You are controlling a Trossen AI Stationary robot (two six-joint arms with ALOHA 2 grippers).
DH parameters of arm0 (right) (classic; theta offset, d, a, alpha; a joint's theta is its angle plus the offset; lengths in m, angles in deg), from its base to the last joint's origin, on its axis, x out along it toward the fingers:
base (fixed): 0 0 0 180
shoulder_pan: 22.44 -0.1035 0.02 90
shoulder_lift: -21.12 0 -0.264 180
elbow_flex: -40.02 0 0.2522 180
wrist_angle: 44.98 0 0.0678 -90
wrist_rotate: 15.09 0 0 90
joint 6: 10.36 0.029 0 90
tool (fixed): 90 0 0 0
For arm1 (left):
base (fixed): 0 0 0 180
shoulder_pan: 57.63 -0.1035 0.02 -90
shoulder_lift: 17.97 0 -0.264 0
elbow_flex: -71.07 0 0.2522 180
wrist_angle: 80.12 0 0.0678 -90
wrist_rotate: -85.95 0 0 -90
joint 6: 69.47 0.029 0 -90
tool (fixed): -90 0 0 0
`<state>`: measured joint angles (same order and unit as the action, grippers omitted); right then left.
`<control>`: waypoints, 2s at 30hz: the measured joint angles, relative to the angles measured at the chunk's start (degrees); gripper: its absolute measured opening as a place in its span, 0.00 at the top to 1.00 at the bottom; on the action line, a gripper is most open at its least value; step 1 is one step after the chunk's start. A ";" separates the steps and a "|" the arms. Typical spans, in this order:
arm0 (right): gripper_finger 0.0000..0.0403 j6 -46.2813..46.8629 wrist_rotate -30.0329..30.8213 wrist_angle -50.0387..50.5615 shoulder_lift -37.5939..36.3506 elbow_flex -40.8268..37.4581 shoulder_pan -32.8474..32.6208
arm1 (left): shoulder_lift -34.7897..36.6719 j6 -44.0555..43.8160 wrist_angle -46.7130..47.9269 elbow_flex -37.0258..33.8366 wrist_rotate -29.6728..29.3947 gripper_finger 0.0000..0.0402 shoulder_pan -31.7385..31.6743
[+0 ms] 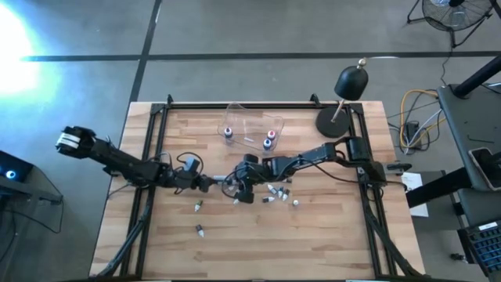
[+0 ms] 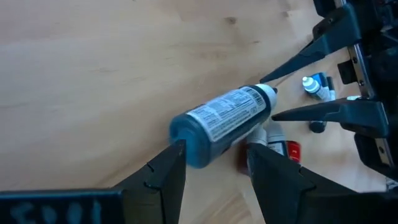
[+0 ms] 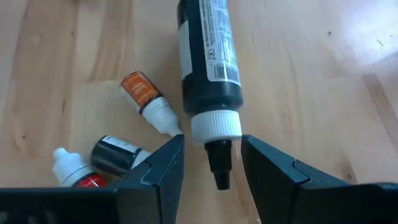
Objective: Pick & Place food coloring
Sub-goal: Put the large black food coloring bottle into the transparent bin
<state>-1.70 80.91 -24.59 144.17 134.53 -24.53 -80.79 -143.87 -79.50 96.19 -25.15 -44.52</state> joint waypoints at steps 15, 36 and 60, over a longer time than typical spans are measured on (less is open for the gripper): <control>0.54 -0.25 -0.07 0.33 0.58 0.74 0.02 | -9.22 2.74 -3.63 4.58 1.35 0.63 -2.53; 0.71 -0.27 0.04 4.09 0.92 1.42 0.11 | -9.95 5.61 -3.78 6.18 2.61 0.63 -2.60; 0.73 13.42 -18.43 83.72 -6.56 19.55 3.30 | -3.74 17.89 -4.03 10.30 1.68 0.63 -2.58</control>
<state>11.71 62.48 59.13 137.60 154.08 -21.23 -84.54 -125.98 -83.53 106.49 -23.47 -47.10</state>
